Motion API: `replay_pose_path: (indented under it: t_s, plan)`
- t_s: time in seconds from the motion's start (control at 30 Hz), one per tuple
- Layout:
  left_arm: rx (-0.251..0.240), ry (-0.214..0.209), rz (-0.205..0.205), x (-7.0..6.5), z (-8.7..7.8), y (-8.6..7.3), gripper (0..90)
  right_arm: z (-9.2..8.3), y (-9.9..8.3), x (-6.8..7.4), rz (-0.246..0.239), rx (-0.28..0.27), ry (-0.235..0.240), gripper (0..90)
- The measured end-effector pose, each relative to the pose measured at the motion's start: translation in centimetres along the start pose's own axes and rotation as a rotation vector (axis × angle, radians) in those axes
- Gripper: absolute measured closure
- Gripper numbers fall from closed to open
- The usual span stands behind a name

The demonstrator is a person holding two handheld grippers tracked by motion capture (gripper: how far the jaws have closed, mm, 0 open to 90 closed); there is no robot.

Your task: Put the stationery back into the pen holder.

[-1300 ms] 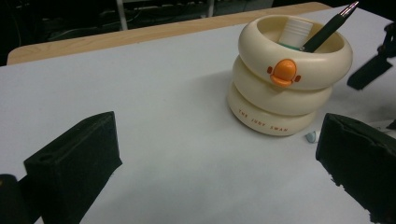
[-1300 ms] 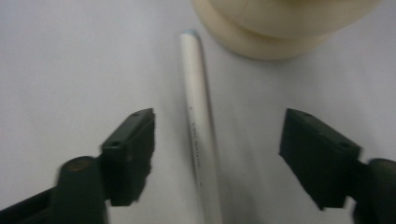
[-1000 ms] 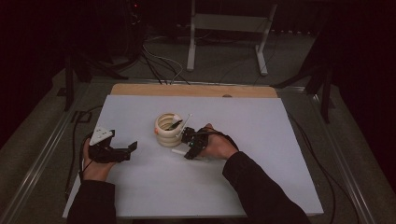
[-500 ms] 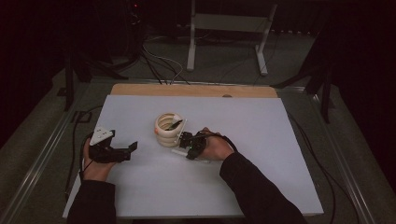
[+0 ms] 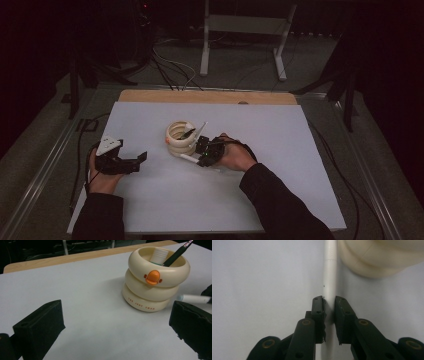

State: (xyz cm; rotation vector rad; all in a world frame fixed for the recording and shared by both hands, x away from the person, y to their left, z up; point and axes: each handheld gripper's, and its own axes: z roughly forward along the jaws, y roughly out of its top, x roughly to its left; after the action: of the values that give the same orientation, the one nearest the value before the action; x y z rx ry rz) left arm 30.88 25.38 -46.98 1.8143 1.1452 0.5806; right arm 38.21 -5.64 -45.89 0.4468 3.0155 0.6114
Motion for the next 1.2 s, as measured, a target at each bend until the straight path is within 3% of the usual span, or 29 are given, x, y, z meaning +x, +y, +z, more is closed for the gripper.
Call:
replay_pose_path:
  t_s: [0.17,0.87,1.2]
  plan:
    - [-0.002,0.001,-0.003,0.0,0.0,0.0,0.2,-1.4,-0.1,-0.4,0.032,-0.093,-0.013,78.7]
    - [-0.005,0.002,-0.003,0.1,-0.1,0.0,0.1,-5.9,0.4,0.3,0.031,-0.326,-0.038,78.8]
    - [-0.013,0.000,-0.012,0.1,-0.2,0.0,0.2,-7.0,1.0,0.2,0.059,-0.429,-0.060,78.8]
